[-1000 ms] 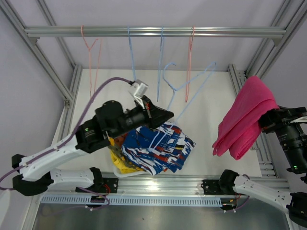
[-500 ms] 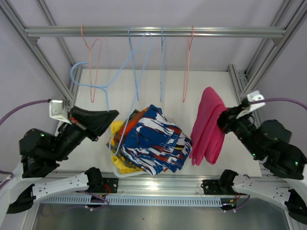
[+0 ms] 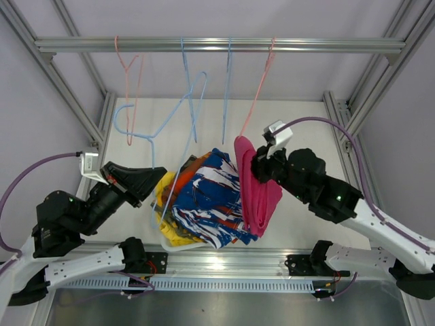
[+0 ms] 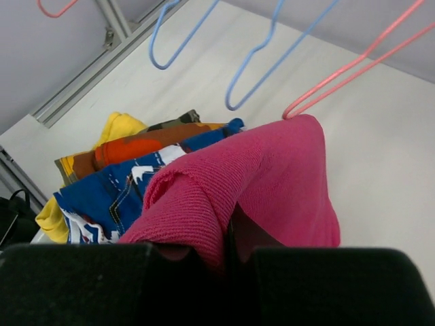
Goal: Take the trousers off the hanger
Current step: Place the trousers in the bin.
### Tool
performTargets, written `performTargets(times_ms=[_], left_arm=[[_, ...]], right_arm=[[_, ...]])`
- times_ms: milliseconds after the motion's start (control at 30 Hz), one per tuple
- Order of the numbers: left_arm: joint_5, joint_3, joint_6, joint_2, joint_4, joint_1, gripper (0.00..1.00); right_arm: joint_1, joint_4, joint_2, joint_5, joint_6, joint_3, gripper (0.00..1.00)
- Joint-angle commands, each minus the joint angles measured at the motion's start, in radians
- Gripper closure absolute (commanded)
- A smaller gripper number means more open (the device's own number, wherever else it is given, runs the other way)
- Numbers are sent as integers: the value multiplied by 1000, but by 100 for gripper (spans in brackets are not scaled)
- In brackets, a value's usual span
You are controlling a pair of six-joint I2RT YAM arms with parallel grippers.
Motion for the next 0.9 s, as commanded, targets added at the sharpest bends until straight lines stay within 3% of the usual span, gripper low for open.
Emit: performTargets(times_ms=[0,467,733,867], left_arm=[[-21,-14,-8,-29,4,-2,100],[-55,-30,-2,-117,-24,-2,100],[-66,-48,-16,-180,-42,-2,100],[-76,-69,-28,-212,-55,-2,100]], right_arm=[[21,232,44,-77,39,47,100],[224,330,299,-20,12,132,100],[313,388,458,-11,93,86,100],[320,466,507,-16,177,-24,99]])
